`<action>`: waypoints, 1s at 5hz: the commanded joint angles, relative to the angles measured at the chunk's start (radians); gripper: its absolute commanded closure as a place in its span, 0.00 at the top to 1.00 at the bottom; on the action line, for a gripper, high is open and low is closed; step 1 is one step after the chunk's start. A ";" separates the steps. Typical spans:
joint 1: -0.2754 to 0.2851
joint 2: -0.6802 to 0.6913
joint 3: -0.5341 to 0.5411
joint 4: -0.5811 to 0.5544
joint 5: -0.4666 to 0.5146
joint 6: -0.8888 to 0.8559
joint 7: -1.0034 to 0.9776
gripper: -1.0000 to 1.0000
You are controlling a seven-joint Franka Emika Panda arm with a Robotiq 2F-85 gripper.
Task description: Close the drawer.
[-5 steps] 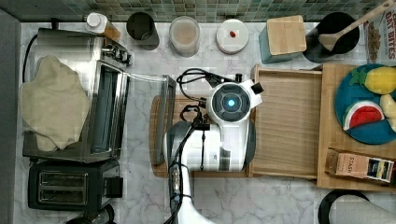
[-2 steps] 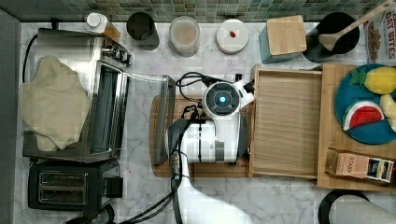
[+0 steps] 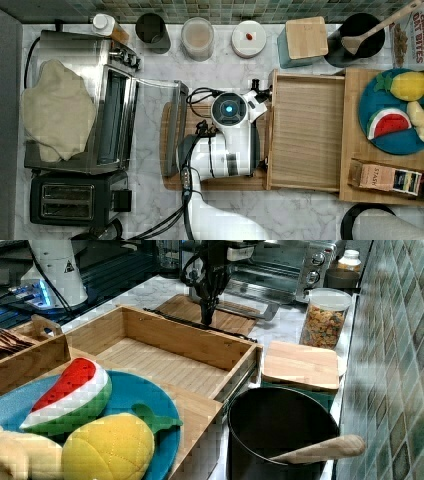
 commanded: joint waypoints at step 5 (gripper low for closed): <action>-0.165 -0.043 -0.213 -0.019 -0.018 0.168 -0.497 0.00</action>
